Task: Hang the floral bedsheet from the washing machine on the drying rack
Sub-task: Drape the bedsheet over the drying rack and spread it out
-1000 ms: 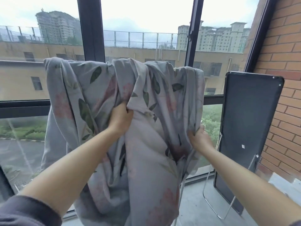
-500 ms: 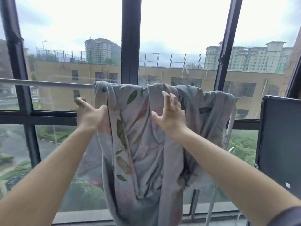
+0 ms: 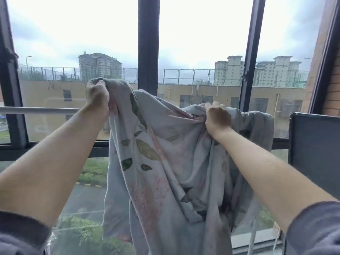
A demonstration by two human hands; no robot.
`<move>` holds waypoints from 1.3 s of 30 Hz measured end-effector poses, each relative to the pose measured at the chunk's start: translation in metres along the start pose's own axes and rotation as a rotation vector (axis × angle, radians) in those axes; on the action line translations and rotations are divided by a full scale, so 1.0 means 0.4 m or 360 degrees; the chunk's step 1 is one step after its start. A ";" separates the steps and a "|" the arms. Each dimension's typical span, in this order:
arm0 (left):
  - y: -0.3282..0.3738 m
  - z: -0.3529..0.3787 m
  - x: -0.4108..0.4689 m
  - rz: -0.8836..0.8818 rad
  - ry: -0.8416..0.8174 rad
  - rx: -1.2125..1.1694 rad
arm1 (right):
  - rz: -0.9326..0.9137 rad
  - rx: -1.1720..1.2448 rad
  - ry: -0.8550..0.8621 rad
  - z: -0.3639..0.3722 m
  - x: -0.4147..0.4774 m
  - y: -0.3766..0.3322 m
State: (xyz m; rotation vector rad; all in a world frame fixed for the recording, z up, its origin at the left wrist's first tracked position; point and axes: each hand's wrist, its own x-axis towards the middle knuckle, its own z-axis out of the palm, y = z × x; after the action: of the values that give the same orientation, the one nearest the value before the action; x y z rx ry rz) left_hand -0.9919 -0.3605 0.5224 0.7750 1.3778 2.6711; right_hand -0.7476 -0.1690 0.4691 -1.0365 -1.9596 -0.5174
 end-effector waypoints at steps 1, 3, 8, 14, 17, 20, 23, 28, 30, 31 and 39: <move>-0.002 -0.003 0.015 -0.0001 0.0025 -0.0005 | 0.0021 0.0010 0.0027 -0.001 0.015 0.009; -0.003 -0.007 0.030 -0.0027 0.0007 0.0064 | 0.0063 0.0075 0.0057 -0.003 0.041 0.025; -0.013 0.040 0.006 -0.0157 -0.0676 0.0278 | 0.0340 0.0488 -0.0079 -0.018 0.109 -0.006; -0.094 0.076 0.007 0.0683 -0.1297 0.1330 | 0.0231 0.0576 -0.0487 -0.028 0.154 -0.059; -0.102 0.110 0.000 0.0803 -0.1213 0.1315 | -0.0230 0.0636 -0.0694 -0.062 0.148 -0.141; -0.107 0.123 0.014 0.0733 -0.1428 0.1219 | -0.0457 0.0571 -0.0837 -0.053 0.120 -0.228; -0.109 0.090 0.045 0.0666 -0.1396 0.1221 | -0.0295 0.0686 -0.0561 -0.024 0.113 -0.245; -0.126 -0.044 0.009 0.1360 -0.0641 0.1407 | 0.0174 0.1086 -0.0357 -0.029 0.163 -0.206; -0.151 -0.087 -0.031 0.1412 -0.0459 0.1614 | 0.0355 0.1173 -0.0381 -0.021 0.186 -0.188; -0.165 -0.096 -0.051 0.1212 -0.0492 0.1774 | 0.0420 0.1206 -0.0409 -0.016 0.193 -0.185; -0.140 0.038 -0.102 -0.0262 -0.0863 0.0777 | 0.0605 0.1398 -0.0445 -0.033 0.207 -0.199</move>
State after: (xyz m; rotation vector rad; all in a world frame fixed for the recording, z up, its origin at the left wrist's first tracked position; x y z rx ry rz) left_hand -0.9600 -0.3254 0.4694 1.2366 1.8248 1.8085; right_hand -0.8319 -0.1844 0.5467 -0.8720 -1.8436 0.6840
